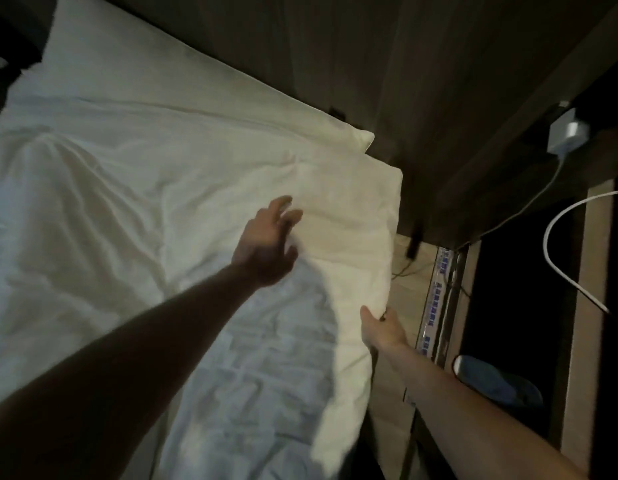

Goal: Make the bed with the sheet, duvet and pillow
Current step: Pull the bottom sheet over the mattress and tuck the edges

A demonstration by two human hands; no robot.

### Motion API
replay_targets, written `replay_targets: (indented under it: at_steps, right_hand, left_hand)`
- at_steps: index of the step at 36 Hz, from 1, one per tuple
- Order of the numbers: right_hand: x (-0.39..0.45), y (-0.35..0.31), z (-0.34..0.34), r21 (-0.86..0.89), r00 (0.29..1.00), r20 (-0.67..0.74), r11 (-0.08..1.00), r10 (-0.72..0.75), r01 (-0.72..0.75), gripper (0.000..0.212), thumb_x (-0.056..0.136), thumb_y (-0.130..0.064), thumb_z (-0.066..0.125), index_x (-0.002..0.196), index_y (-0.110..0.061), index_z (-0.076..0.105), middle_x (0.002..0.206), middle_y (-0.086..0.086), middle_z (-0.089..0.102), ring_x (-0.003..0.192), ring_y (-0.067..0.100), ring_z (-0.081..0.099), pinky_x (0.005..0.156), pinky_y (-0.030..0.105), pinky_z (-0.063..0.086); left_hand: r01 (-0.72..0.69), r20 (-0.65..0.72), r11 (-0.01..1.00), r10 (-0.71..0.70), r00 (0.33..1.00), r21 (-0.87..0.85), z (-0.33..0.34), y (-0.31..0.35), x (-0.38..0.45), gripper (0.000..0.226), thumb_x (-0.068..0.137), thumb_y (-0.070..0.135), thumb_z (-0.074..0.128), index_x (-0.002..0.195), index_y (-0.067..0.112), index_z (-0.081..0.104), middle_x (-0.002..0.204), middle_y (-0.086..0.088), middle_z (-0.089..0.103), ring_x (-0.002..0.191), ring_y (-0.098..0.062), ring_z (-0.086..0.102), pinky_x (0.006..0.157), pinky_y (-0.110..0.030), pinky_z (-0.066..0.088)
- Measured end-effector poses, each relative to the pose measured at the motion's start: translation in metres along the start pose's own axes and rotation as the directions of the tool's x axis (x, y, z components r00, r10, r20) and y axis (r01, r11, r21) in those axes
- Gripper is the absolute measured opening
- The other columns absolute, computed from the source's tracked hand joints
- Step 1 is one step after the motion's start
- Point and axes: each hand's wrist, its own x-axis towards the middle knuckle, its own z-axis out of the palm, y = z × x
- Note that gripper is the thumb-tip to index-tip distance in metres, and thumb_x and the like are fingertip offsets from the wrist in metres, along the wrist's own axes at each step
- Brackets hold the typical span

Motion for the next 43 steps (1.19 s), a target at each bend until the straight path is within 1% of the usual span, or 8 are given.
replay_targets:
  at_steps: [5,16,20,24,27,31,37,43]
  right_hand:
    - [-0.030,0.060,0.024,0.037,0.999,0.033,0.999,-0.034,0.033,0.043,0.090,-0.039,0.066,0.121,-0.009,0.065,0.120,0.010,0.069,0.109,0.030,0.064,0.087,0.028,0.046]
    - [-0.103,0.111,0.014,0.218,0.872,-0.448,0.922,-0.198,0.321,0.027,0.097,-0.035,0.058,0.084,-0.011,0.054,0.078,0.003,0.056,0.078,0.024,0.052,0.073,0.028,0.035]
    - [-0.105,0.141,0.029,0.063,0.937,-0.334,0.990,-0.098,0.126,0.046,0.090,-0.036,0.062,0.127,-0.013,0.047,0.124,0.009,0.058,0.114,0.036,0.055,0.096,0.037,0.043]
    - [-0.142,0.199,0.076,-0.105,0.988,-0.072,0.986,-0.136,0.128,0.063,0.086,-0.049,0.066,0.133,-0.014,0.043,0.129,0.003,0.055,0.119,0.032,0.054,0.092,0.030,0.041]
    - [-0.168,0.252,0.116,-0.206,0.992,0.071,0.972,-0.101,0.114,0.072,0.080,-0.060,0.068,0.128,-0.011,0.046,0.131,0.009,0.059,0.118,0.031,0.058,0.095,0.033,0.047]
    - [-0.188,0.308,0.154,-0.217,0.990,0.137,0.975,-0.022,0.051,0.071,0.084,-0.061,0.063,0.133,-0.011,0.049,0.134,0.010,0.058,0.121,0.031,0.057,0.092,0.032,0.046]
    - [-0.213,0.338,0.147,-0.266,0.913,-0.141,0.903,-0.382,0.337,0.031,0.098,-0.040,0.048,0.084,-0.014,0.058,0.083,0.006,0.063,0.085,0.032,0.061,0.073,0.037,0.050]
    - [-0.232,0.373,0.144,-0.157,0.897,-0.321,0.951,-0.305,0.267,0.030,0.101,-0.036,0.044,0.090,-0.014,0.060,0.100,0.018,0.067,0.091,0.036,0.060,0.072,0.035,0.043]
  left_hand:
    - [0.265,0.234,0.963,-0.268,0.935,0.042,0.049,0.009,-0.131,0.076,0.077,0.050,0.061,0.144,0.021,0.041,0.161,-0.009,0.018,0.141,-0.034,0.029,0.109,-0.046,0.034]
    - [0.755,0.456,0.653,-0.688,0.564,0.051,0.087,0.036,-0.353,0.094,0.081,0.069,0.052,0.153,0.037,0.001,0.162,0.011,-0.015,0.151,-0.023,-0.007,0.116,-0.055,0.013]
    - [0.802,0.510,0.597,-0.697,0.504,0.024,0.096,0.032,-0.418,0.106,0.076,0.075,0.055,0.154,0.032,-0.001,0.162,0.007,-0.015,0.150,-0.025,-0.007,0.115,-0.056,0.018]
    - [0.674,0.559,0.735,-0.591,0.581,0.077,0.116,0.023,-0.482,0.118,0.068,0.088,0.046,0.157,0.028,-0.003,0.165,0.003,-0.008,0.151,-0.024,-0.002,0.120,-0.046,0.018]
    - [0.681,0.344,0.733,-0.637,0.690,-0.007,0.124,0.033,-0.504,0.072,0.085,0.049,0.063,0.147,0.024,0.036,0.149,-0.003,0.037,0.132,-0.028,0.038,0.107,-0.036,0.036]
    - [0.775,0.151,0.628,-0.761,0.631,-0.075,0.125,0.045,-0.509,0.014,0.092,0.034,0.060,0.099,0.022,0.064,0.105,-0.003,0.064,0.097,-0.028,0.059,0.078,-0.034,0.048]
    - [0.690,-0.110,0.704,-0.709,0.697,-0.166,0.111,0.052,-0.534,0.017,0.093,0.030,0.057,0.082,0.018,0.056,0.084,-0.002,0.063,0.079,-0.031,0.059,0.066,-0.038,0.048]
    - [0.683,-0.163,0.720,-0.694,0.702,-0.122,0.100,0.056,-0.591,0.014,0.093,0.030,0.059,0.091,0.016,0.055,0.097,-0.007,0.057,0.084,-0.034,0.060,0.072,-0.043,0.050]
